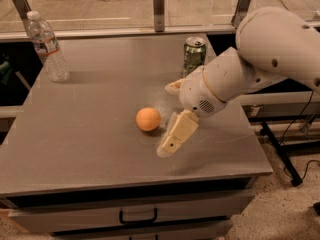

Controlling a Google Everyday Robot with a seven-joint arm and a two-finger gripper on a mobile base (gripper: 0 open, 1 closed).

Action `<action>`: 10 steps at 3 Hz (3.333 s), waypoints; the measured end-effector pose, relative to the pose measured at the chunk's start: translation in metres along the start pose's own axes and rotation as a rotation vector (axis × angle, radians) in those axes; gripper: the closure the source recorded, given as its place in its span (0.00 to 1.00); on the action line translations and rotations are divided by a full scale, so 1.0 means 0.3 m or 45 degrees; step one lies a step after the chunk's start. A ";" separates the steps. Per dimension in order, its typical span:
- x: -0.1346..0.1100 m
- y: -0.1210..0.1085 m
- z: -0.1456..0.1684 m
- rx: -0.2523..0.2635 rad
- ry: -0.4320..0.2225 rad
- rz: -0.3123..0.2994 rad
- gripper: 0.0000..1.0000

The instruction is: Move orange near green can

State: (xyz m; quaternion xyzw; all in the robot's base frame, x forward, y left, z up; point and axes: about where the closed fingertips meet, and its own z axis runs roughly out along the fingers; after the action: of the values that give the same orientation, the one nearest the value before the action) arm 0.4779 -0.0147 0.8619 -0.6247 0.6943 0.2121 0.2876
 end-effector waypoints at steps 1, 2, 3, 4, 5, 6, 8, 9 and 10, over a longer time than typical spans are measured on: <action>-0.026 -0.011 0.081 -0.030 -0.058 0.026 0.00; -0.041 -0.034 0.127 -0.041 -0.107 0.067 0.18; -0.055 -0.059 0.129 -0.041 -0.161 0.104 0.41; -0.063 -0.073 0.125 -0.049 -0.201 0.150 0.65; -0.065 -0.113 0.055 -0.009 -0.256 0.179 0.87; -0.052 -0.197 -0.134 0.102 -0.343 0.179 1.00; -0.065 -0.237 -0.212 0.198 -0.379 0.148 1.00; 0.014 -0.332 -0.314 0.318 -0.457 0.151 1.00; 0.084 -0.426 -0.389 0.401 -0.544 0.145 1.00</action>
Offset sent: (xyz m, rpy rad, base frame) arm 0.0290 0.0428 -0.0293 0.1449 0.0783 -0.0370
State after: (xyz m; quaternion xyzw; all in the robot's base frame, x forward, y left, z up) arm 0.5871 -0.1263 0.9405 -0.4733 0.6763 0.2442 0.5090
